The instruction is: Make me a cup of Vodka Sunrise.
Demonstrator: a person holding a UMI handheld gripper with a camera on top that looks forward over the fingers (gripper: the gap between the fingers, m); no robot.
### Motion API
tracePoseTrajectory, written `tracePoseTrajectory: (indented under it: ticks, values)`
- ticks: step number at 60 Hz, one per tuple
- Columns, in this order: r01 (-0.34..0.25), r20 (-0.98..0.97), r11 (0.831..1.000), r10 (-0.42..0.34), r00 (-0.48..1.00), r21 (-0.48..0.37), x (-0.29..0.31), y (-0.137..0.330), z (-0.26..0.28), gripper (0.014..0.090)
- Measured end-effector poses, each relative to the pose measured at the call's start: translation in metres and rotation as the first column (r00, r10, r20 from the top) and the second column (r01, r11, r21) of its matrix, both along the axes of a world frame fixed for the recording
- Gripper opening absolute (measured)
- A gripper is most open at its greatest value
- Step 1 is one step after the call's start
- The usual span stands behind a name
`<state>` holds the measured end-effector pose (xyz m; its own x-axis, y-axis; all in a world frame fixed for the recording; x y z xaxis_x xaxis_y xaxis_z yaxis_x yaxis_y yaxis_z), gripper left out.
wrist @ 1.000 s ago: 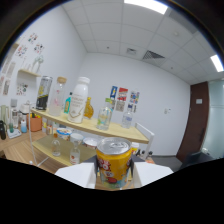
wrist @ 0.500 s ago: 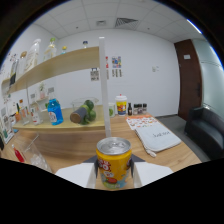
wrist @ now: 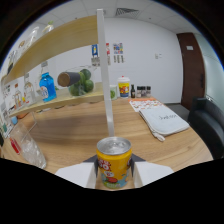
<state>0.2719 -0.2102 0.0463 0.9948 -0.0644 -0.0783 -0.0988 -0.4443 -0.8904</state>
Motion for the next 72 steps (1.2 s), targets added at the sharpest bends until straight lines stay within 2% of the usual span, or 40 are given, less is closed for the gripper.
tracePoseTrajectory:
  ticks: [11, 21, 23, 29, 33, 43, 53, 62, 72]
  values:
    - [-0.006, 0.022, 1.0, 0.006, 1.0, -0.004, -0.001, -0.01, -0.001, 0.0533]
    - [0.016, 0.035, 0.999, -0.015, 0.999, -0.031, 0.001, -0.016, -0.005, 0.0551]
    - [0.027, 0.037, 0.999, -0.026, 0.999, -0.035, 0.002, -0.017, -0.003, 0.0605]
    - [0.061, 0.052, 0.997, -0.059, 0.997, -0.043, 0.006, -0.023, 0.01, 0.0867]
    - [0.074, 0.07, 0.996, -0.071, 0.995, -0.048, 0.006, -0.033, 0.024, 0.0846]
    - [0.08, 0.111, 0.997, -0.082, 0.99, 0.019, -0.015, -0.065, 0.081, 0.0855]
    - [0.007, 0.122, 0.997, -0.017, 0.992, 0.078, -0.082, -0.095, 0.12, 0.0851]
    - [-0.048, 0.088, 0.996, 0.041, 0.995, 0.079, -0.15, -0.109, 0.111, 0.0855]
    - [-0.066, 0.063, 0.997, 0.063, 0.996, 0.05, -0.21, -0.108, 0.092, 0.0864]
